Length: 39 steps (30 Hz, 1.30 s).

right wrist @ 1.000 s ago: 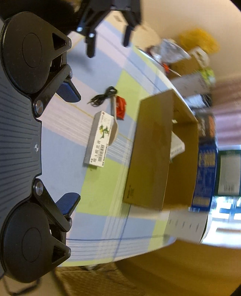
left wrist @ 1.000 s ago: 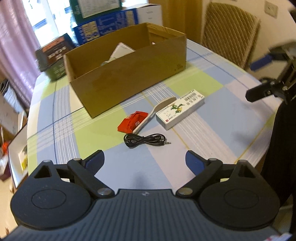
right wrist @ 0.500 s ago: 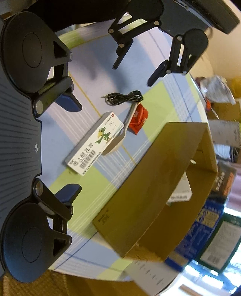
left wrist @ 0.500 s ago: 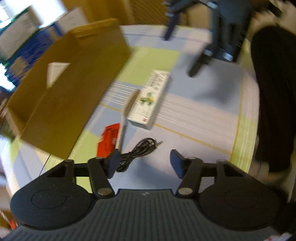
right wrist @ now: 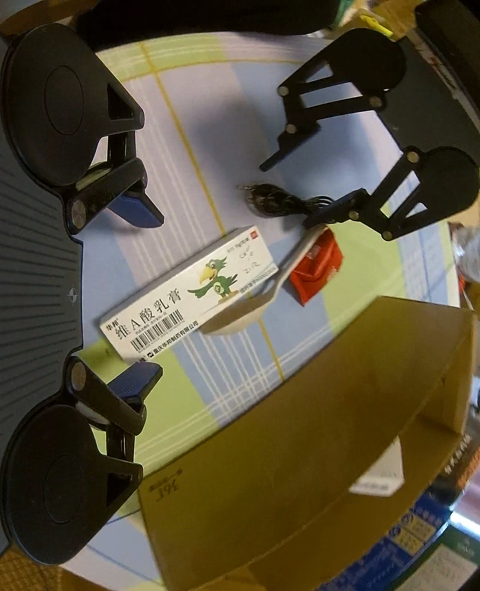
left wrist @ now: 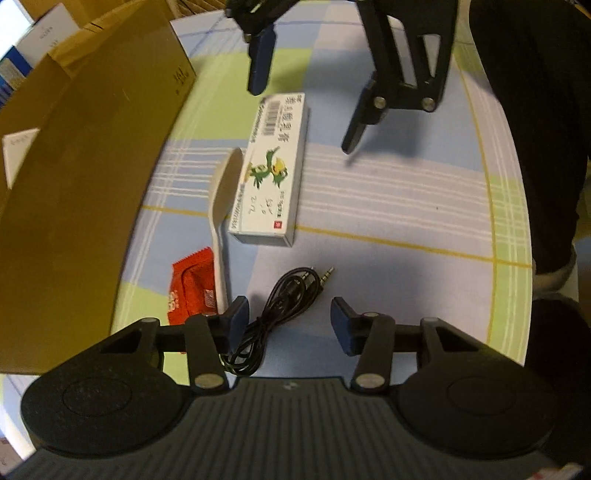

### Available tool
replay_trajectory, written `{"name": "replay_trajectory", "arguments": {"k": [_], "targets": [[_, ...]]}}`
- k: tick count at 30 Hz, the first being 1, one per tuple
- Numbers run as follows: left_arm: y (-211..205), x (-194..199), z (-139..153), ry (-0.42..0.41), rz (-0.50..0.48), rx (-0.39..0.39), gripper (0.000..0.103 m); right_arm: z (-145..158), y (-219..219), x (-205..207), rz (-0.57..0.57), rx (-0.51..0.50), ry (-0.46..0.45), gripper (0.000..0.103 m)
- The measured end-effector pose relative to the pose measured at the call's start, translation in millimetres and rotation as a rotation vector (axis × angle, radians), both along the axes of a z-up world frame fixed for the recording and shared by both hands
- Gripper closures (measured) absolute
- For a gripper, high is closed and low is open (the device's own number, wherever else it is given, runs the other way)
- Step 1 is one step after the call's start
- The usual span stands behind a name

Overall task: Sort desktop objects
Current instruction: 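Grasp black cable with left tool while right tool grasps white ointment box, then lift black cable with left tool while right tool lifts white ointment box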

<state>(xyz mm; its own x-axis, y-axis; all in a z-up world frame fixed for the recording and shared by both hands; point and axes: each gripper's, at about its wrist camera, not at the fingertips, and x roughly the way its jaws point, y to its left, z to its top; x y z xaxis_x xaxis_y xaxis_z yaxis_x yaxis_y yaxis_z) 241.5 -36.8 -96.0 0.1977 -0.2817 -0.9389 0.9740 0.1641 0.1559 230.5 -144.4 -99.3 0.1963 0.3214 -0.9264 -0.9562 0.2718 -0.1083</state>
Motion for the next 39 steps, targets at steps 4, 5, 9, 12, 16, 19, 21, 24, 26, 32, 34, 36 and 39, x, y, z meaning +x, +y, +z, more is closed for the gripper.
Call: {"name": "replay_trajectory", "arguments": {"k": [4,5,9,12,16,19,21,24,26,32,34,36,39], "targets": [[3,6,-3,0.040,0.044,-0.007,0.060,-10,5,11,0.025,-0.018,0.010,0.025],[4,8,-3,0.050,0.062,-0.011,0.061,-12,6,12,0.028,-0.023,0.009,0.026],[12,7,-3,0.105,0.138,-0.046,0.068,-18,12,19,0.031,-0.034,0.027,0.034],[17,3,-3,0.143,0.220,-0.072,0.070,-20,15,19,0.002,-0.039,0.040,0.048],[17,0,-1,0.180,0.371,-0.105,0.076,-18,15,11,-0.079,-0.058,0.070,0.062],[18,0,2,0.192,0.495,-0.125,0.084,-15,11,5,-0.219,-0.056,0.139,0.067],[19,1,5,0.198,0.581,-0.134,0.087,-11,4,2,-0.351,-0.023,0.197,0.067],[18,-5,8,0.217,0.665,-0.157,0.087,-10,-5,-11,-0.503,0.006,0.217,0.067],[16,-12,11,0.226,0.710,-0.185,0.087,-8,-10,-19,-0.587,0.041,0.233,0.067],[10,-33,15,0.193,0.799,-0.258,0.087,-11,-19,-55,-0.722,0.133,0.216,0.067],[9,-42,12,0.164,0.803,-0.259,0.086,-13,-20,-68,-0.739,0.166,0.193,0.066],[11,-51,12,0.138,0.820,-0.273,0.085,-17,-23,-75,-0.757,0.194,0.175,0.065],[14,-59,12,0.116,0.852,-0.308,0.085,-17,-30,-84,-0.772,0.232,0.142,0.064]]}}
